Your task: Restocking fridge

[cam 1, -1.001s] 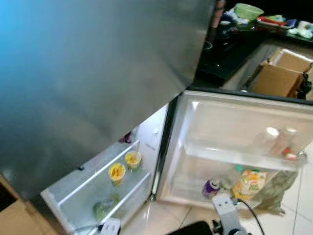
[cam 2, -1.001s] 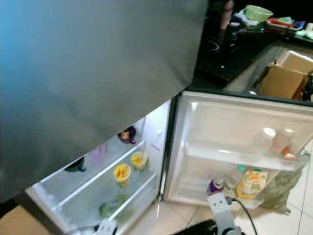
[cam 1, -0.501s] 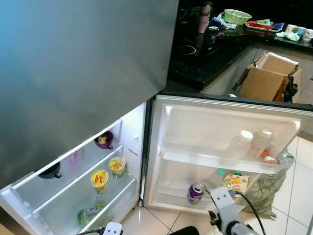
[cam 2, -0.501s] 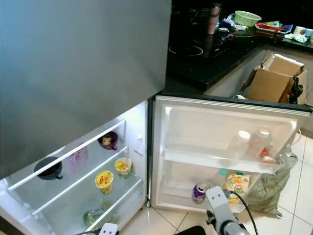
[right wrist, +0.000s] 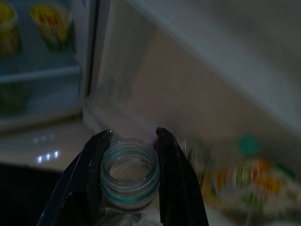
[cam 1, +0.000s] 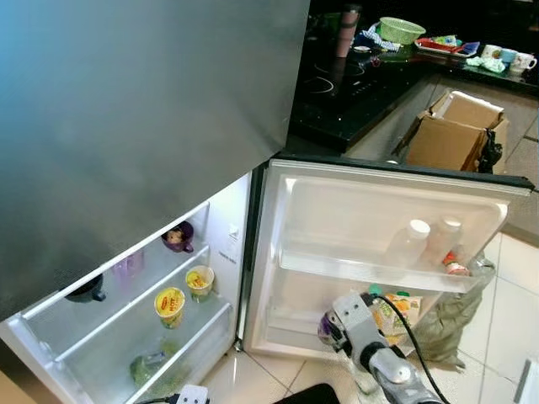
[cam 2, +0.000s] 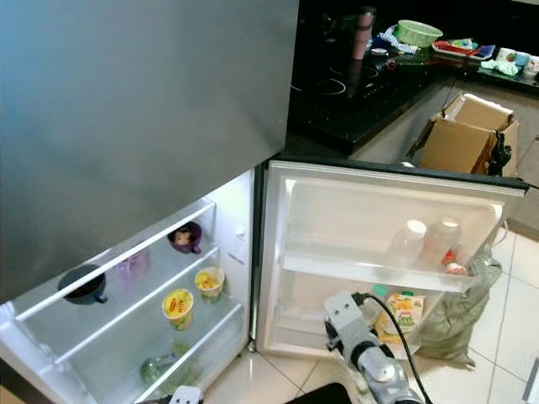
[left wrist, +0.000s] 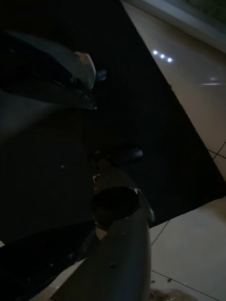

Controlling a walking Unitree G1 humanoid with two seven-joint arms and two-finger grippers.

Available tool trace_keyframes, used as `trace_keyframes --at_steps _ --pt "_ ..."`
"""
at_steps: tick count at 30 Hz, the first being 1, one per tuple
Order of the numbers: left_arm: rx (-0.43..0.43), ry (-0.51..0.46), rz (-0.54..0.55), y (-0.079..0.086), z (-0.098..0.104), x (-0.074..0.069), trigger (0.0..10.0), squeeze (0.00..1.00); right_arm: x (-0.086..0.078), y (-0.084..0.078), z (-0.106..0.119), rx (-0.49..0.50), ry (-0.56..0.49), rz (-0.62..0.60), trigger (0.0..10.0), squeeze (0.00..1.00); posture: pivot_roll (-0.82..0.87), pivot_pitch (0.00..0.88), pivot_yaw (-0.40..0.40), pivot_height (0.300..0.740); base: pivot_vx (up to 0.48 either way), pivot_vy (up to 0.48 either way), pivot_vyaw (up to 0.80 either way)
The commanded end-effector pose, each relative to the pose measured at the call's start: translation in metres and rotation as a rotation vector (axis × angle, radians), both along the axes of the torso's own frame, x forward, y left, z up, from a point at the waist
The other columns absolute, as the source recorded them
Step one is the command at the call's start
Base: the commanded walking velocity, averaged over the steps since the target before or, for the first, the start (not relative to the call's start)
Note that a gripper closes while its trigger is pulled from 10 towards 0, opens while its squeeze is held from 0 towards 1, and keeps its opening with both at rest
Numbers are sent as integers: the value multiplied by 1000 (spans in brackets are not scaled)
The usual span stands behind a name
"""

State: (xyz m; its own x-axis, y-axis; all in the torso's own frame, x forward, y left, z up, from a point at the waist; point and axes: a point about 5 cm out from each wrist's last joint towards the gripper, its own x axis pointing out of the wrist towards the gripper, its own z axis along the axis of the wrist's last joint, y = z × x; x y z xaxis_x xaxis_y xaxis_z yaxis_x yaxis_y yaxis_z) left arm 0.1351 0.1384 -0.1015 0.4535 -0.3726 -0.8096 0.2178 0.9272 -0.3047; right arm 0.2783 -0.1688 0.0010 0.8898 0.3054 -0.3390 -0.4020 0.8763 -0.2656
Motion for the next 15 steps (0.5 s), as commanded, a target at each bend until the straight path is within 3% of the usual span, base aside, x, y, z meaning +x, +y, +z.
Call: trace_keyframes --at_steps 1,5,8,13,15 --pt "-1 4 7 -1 -1 -2 10000 0 5 -3 8 17 -41 -1 10000 0 -65 0 -79 740 0 0 0" --pt "9 -4 7 -2 -1 -2 10000 0 11 19 19 203 -52 129 10000 0 -65 0 -83 740 0 0 0" --pt "3 -7 8 -3 0 -1 10000 0 11 32 23 276 -51 221 10000 0 -65 0 -83 740 0 0 0" --pt "8 -9 7 -2 -1 -2 10000 0 10 50 28 305 -78 315 10000 0 -66 0 -88 740 0 0 0" --pt "8 -9 7 -2 -1 -2 10000 0 10 50 28 305 -78 315 10000 0 -66 0 -88 740 0 0 0"
